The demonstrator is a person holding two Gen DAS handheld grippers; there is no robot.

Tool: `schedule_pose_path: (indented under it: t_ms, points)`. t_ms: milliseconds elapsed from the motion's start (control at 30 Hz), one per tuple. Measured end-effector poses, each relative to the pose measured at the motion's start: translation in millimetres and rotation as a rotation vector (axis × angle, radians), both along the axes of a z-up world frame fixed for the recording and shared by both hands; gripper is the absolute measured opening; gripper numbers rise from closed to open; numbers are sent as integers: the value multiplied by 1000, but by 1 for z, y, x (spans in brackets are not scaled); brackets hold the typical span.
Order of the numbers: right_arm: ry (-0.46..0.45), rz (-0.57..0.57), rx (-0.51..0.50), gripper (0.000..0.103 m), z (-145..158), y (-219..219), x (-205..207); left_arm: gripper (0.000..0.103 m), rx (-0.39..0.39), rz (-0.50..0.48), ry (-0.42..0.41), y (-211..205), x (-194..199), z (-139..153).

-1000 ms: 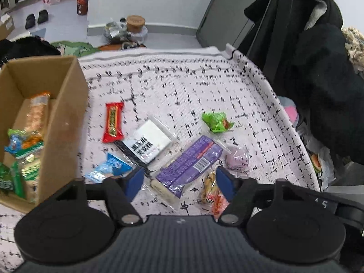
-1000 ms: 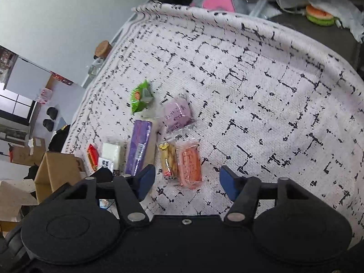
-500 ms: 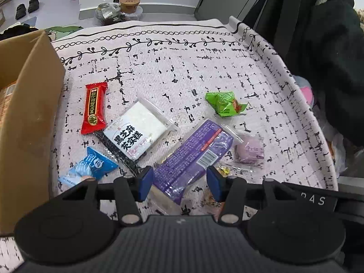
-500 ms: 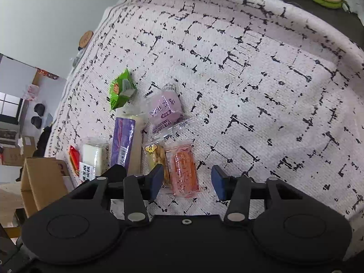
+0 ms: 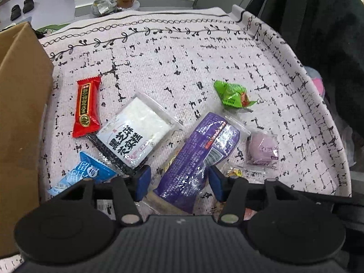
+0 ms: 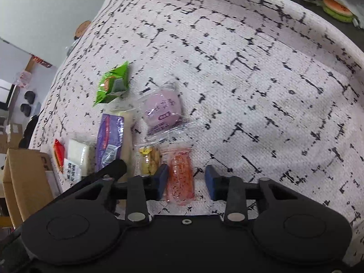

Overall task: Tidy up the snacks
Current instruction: 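Grasp the purple bar with the left tool while the right tool grasps the orange packet, then carry the purple bar with the left tool while the right tool carries the orange packet to the box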

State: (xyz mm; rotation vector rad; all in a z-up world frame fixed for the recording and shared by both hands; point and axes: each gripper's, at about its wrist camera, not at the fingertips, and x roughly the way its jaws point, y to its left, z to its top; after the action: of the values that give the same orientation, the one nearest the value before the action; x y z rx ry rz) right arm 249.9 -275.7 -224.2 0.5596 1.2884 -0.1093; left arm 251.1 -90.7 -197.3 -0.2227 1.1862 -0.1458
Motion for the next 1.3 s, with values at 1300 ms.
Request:
schedule_pose_path:
  t_ms: [1300]
  points:
    - [-236, 10, 193, 12, 53, 3, -37, 27, -2, 98, -120, 31, -62, 72]
